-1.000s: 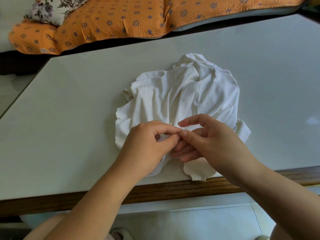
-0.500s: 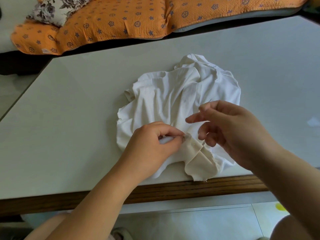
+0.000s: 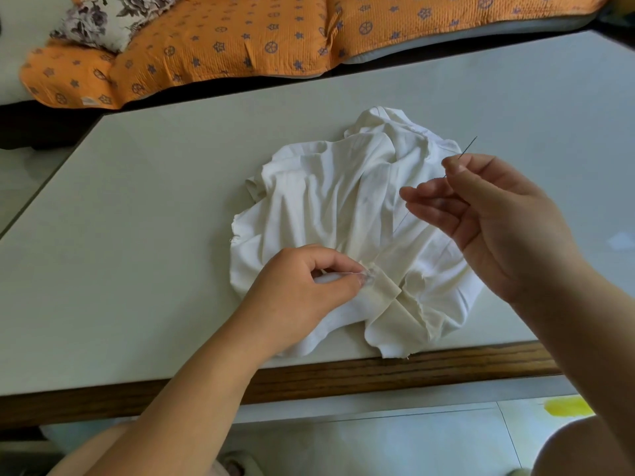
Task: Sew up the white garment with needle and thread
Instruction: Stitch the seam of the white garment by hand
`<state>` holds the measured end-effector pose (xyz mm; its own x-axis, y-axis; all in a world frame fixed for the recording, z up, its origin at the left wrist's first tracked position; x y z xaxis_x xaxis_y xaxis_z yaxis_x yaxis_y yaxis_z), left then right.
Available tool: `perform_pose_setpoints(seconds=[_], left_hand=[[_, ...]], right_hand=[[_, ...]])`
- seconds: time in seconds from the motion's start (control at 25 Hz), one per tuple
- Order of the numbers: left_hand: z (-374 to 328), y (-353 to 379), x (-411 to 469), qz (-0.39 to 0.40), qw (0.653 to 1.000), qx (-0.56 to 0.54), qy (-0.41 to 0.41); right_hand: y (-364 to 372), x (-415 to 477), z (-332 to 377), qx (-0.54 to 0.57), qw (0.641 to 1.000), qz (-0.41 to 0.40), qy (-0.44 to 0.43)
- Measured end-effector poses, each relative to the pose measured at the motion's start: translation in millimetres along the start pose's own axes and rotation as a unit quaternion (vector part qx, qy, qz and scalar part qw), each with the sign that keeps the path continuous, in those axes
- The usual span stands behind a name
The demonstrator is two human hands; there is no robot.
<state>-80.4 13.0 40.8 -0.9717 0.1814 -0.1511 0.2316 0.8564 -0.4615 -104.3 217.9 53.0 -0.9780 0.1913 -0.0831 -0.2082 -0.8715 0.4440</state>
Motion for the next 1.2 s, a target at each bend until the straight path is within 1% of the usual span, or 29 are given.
perform_pose_setpoints(seconds=[0.12, 0.24, 0.32, 0.4, 0.48, 0.56, 0.76, 1.04, 1.2], left_hand=[[0, -1, -1, 0.002, 1.0, -0.01, -0.005], [1, -3, 0, 0.001, 1.0, -0.015, -0.009], [1, -4, 0, 0.001, 1.0, -0.014, -0.011], [2, -6, 0, 0.003, 1.0, -0.012, -0.013], [2, -9, 0, 0.007, 1.0, -0.007, -0.012], [1, -12, 1, 0.006, 1.0, -0.007, -0.01], [1, -18, 1, -0.004, 1.0, 0.001, -0.008], [3, -20, 0, 0.001, 1.0, 0.019, -0.008], [3, -21, 0, -0.002, 1.0, 0.015, -0.008]], right_hand=[[-3, 2, -4, -0.082, 0.995, -0.018, -0.059], [0, -3, -5, -0.174, 0.981, 0.001, -0.085], [5, -12, -3, -0.261, 0.961, 0.049, -0.074], [10, -20, -6, -0.346, 0.931, 0.114, -0.038], [13, -25, -13, -0.396, 0.905, 0.153, 0.001], [13, -27, -16, -0.413, 0.896, 0.164, 0.015], [13, -27, -16, -0.429, 0.886, 0.178, 0.011], [14, -29, -13, -0.481, 0.853, 0.2, 0.024], [14, -30, -11, -0.485, 0.849, 0.207, 0.031]])
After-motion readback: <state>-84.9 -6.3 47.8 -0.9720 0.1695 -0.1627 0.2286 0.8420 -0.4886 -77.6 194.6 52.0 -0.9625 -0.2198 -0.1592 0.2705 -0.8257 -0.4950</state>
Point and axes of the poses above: each hand's wrist, its own x-axis towards the middle knuckle, its own y-axis out of the palm, z = x × y, the point moved 1 cm from there along x, towards the middle knuckle, and after that the axes turned 3 degrees about -z, right-handed, at the moved point
